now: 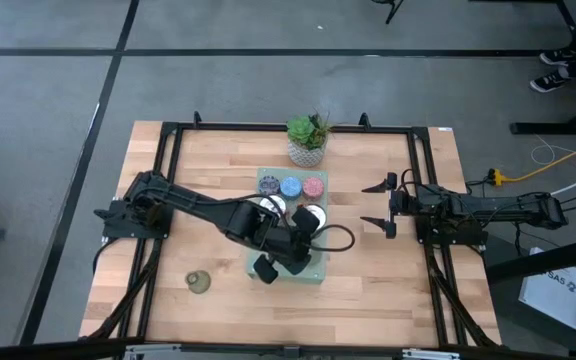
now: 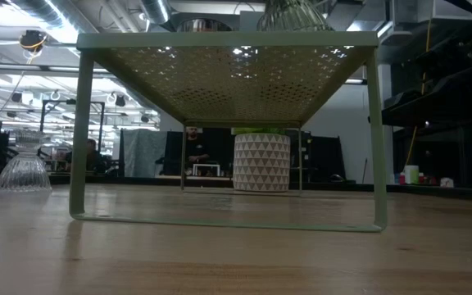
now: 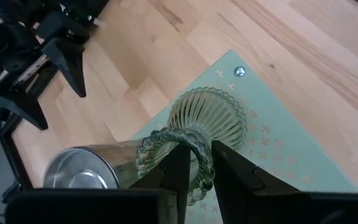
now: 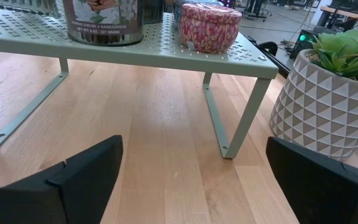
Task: Pick & Place candle stick holders
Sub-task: Put the top green vase candle holder on the shelf
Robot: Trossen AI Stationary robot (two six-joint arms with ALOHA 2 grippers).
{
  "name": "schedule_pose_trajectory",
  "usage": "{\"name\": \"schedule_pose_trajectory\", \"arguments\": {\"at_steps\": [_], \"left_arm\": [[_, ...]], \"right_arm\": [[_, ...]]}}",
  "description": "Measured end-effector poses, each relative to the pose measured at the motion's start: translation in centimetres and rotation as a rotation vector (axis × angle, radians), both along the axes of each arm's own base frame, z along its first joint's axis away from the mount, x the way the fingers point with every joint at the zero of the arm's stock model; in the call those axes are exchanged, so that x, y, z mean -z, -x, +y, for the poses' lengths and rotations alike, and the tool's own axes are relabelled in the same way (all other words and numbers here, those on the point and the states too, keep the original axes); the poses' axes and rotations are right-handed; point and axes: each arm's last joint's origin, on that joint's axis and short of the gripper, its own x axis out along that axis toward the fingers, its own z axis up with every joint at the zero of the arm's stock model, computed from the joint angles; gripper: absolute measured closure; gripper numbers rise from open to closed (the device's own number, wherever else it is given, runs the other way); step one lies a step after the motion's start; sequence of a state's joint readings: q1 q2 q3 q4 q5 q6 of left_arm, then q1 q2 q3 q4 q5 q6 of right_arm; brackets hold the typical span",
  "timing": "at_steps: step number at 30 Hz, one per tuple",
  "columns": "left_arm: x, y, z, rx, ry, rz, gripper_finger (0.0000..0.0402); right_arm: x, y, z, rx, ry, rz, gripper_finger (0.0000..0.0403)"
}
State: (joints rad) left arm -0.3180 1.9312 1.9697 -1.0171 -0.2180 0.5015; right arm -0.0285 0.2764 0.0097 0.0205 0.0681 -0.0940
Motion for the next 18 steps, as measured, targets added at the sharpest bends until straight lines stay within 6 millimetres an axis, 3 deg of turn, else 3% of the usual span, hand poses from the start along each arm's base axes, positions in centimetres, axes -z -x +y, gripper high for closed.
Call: {"name": "schedule_pose_trajectory", "arguments": {"at_steps": [18], "left_arm": [[0.16, 0.26, 0.09, -0.038, 0.016, 0.030, 0.0345]], "right_arm": [[0.00, 0.00, 0.00, 0.000, 0.000, 0.000, 0.0004]]}}
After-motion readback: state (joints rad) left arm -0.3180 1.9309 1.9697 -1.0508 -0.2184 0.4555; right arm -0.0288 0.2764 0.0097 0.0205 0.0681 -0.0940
